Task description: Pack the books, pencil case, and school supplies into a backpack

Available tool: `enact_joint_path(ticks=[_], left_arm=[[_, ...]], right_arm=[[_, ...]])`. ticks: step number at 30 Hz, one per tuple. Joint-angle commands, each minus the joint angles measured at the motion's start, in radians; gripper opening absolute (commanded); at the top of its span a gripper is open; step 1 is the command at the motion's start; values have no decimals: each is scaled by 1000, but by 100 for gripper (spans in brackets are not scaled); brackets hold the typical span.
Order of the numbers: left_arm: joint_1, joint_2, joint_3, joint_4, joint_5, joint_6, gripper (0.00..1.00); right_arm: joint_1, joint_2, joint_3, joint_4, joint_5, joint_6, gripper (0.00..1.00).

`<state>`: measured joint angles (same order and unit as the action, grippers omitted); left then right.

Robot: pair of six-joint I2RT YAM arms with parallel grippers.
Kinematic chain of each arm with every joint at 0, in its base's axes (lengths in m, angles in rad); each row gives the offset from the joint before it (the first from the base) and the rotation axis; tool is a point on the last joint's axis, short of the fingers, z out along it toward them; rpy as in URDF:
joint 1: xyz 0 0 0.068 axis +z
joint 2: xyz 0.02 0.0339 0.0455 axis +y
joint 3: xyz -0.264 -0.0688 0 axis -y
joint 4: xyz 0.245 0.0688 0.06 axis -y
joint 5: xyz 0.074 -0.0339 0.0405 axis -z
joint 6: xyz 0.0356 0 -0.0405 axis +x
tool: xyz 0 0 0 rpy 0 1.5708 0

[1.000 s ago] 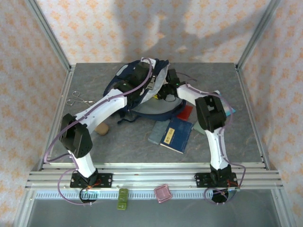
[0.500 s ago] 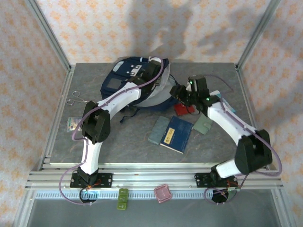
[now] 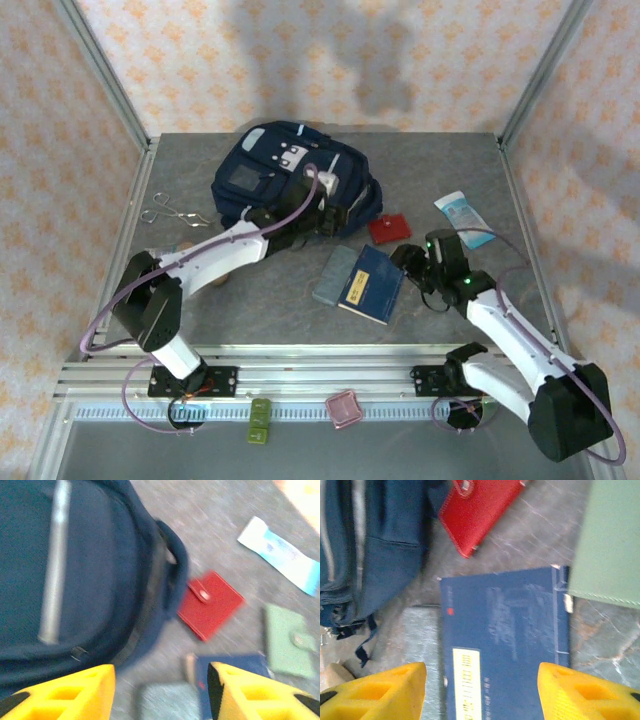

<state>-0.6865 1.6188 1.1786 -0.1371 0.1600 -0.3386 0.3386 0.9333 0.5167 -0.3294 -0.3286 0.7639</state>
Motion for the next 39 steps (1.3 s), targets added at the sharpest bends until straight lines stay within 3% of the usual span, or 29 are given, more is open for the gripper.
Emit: enact_joint_path(ticks=[1,5,11,17,23,30,34,39], left_arm=[[-16,-14,-110,147,273,-152,52],[-59,17,-190,296,416,-243,53],[-123,147,-114,218,448,-206,55],[-134,238,-49,80,344,-155,56],[-134,227,-55,8,102,-140,56],[-143,249,-48,10,104,-135,54],[-168,304,-9,-26,98,-120,47],[-171,349,11,-46,104,-126,27]], right_arm=[[-7,-2,-49,48,43,41,60],[-7,23,-92,81,49,55,60],[-7,42,-122,121,45,64,60],[-8,51,-145,158,26,78,60],[-7,75,-163,197,-12,77,60],[-6,151,-168,268,-53,74,60],[-7,200,-175,322,-68,80,57],[-7,272,-190,406,-108,90,54]])
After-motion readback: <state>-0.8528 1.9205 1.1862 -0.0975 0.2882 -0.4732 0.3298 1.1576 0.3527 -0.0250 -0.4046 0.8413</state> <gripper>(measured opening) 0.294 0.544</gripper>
